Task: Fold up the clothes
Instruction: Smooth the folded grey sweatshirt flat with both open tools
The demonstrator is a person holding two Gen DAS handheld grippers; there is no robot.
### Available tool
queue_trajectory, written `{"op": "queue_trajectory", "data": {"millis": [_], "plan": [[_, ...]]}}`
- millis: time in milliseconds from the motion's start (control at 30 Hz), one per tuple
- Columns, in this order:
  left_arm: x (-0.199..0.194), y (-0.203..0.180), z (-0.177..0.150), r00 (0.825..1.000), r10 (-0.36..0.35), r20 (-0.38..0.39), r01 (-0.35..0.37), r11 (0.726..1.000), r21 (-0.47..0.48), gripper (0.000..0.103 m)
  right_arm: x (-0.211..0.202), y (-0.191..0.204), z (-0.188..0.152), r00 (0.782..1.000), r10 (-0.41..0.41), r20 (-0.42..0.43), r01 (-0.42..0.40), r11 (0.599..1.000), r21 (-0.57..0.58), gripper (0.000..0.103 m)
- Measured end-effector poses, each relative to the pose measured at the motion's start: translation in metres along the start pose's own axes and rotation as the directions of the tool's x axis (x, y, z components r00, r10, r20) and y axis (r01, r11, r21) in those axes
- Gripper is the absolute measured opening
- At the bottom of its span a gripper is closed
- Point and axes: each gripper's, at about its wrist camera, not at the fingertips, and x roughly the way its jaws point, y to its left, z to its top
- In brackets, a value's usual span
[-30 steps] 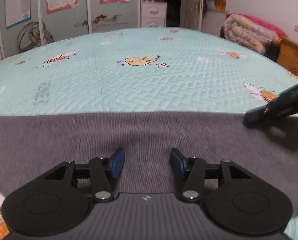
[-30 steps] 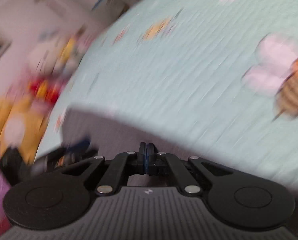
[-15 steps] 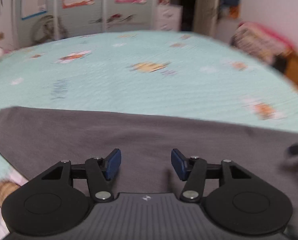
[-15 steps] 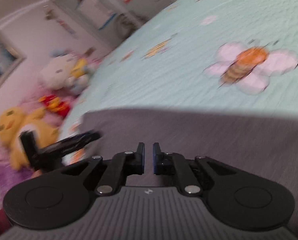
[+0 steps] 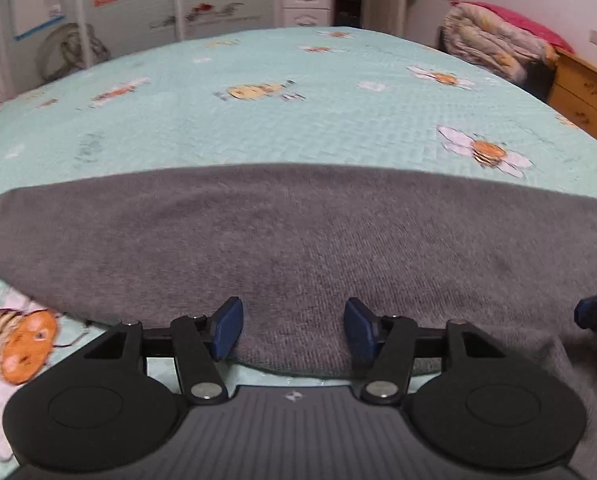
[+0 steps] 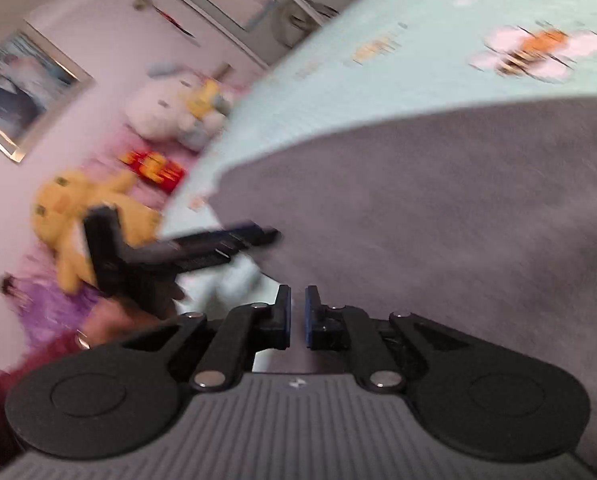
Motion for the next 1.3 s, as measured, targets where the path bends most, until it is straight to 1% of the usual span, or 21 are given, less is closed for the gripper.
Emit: {"op": "queue_trajectory", "data": {"millis": [67,167,200,333,400,467,533,567,600,700,767,800,833,867,900,967,1033,1067,1167,1233,1300], "plan": [[-0.004,-0.006,-0.001,0.999,-0.037,0.024,0.037,0.999,-0.009,0.067,0.009,-0.001,0.007,1.000,0.006,-0.007,-0.006,1.000,-0.001,0.016],[0.013,-0.016,-0.011,0.999,-0.026,-0.032,0.028,0.996,0.080,0.074,0.022,-0.001,0.018,1.000,0.015,-0.016,-0.015,1.000,-0.003,0.019],[0.016,-0.015,-0.014,0.999,-0.025,-0.025,0.028,0.995,0.097,0.082,0.026,-0.005,0.022,1.000,0.010,-0.025,-0.010,1.000,-0.004,0.002],[0.012,-0.001,-0.005,0.998,-0.035,-0.058,0.038,0.998,0.048,0.079,0.014,-0.023,0.028,0.999,-0.006,-0.033,0.008,0.998,0.062,0.000],[0.004,-0.004,-0.003,0.998,-0.024,-0.050,0.025,0.999,0.026,0.071,-0.003,-0.019,0.027,1.000,0.006,0.013,-0.006,0.998,0.065,0.009],[-0.004,-0.014,-0.004,0.997,-0.070,-0.025,0.071,0.997,0.025,0.074,-0.020,-0.019,0.022,0.997,0.027,0.072,-0.032,0.997,0.076,0.021],[-0.003,-0.024,-0.009,0.996,-0.087,-0.032,0.089,0.995,0.045,0.077,-0.029,-0.027,0.017,0.996,-0.011,0.083,0.003,0.996,0.091,0.032],[0.007,-0.030,-0.015,0.996,-0.063,-0.069,0.068,0.995,0.076,0.080,-0.033,-0.033,0.015,0.996,-0.037,0.081,0.029,0.995,0.098,0.031],[0.010,-0.032,-0.020,0.997,-0.051,-0.060,0.056,0.995,0.082,0.084,-0.036,-0.038,0.012,0.995,-0.064,0.078,0.055,0.993,0.105,0.022],[0.009,-0.033,-0.019,0.997,-0.038,-0.069,0.044,0.996,0.077,0.084,-0.063,-0.061,0.013,0.986,-0.105,0.129,0.080,0.980,0.183,0.023],[0.009,-0.033,-0.018,0.996,-0.034,-0.077,0.040,0.996,0.082,0.085,-0.089,-0.086,0.013,0.968,-0.159,0.194,0.111,0.965,0.238,0.022],[0.009,-0.032,-0.017,0.996,-0.035,-0.079,0.041,0.996,0.078,0.085,-0.102,-0.105,0.011,0.960,-0.161,0.230,0.090,0.952,0.291,0.020],[0.010,-0.031,-0.017,0.996,-0.036,-0.081,0.042,0.996,0.073,0.086,-0.115,-0.122,0.008,0.948,-0.165,0.273,0.061,0.934,0.352,0.008],[0.010,-0.031,-0.016,0.996,-0.036,-0.084,0.042,0.997,0.068,0.086,-0.130,-0.136,0.006,0.934,-0.169,0.315,0.030,0.915,0.402,0.003],[0.009,-0.030,-0.015,0.996,-0.035,-0.084,0.040,0.997,0.064,0.086,-0.143,-0.146,0.002,0.915,-0.182,0.359,0.007,0.899,0.438,0.006],[0.011,-0.030,-0.014,0.996,-0.032,-0.081,0.036,0.998,0.054,0.086,-0.162,-0.142,-0.002,0.883,-0.221,0.415,0.018,0.899,0.439,0.016],[0.008,-0.028,-0.010,0.997,-0.027,-0.075,0.028,0.999,0.019,0.083,-0.170,-0.135,-0.007,0.878,-0.181,0.444,-0.008,0.920,0.392,0.039],[0.003,-0.026,-0.008,0.998,-0.028,-0.063,0.027,1.000,-0.013,0.079,-0.172,-0.135,-0.009,0.882,-0.166,0.442,-0.019,0.923,0.384,0.041],[-0.018,-0.022,-0.005,0.998,-0.068,0.007,0.069,0.992,-0.110,0.079,-0.175,-0.140,-0.013,0.892,-0.226,0.393,0.057,0.916,0.397,0.042],[-0.028,-0.028,-0.004,0.993,-0.111,0.040,0.116,0.985,-0.125,0.079,-0.184,-0.139,-0.019,0.877,-0.245,0.413,0.057,0.907,0.418,0.042],[-0.026,-0.040,-0.003,0.988,-0.153,0.028,0.155,0.985,-0.079,0.079,-0.186,-0.125,-0.022,0.867,-0.256,0.428,0.073,0.914,0.399,0.043]]}}
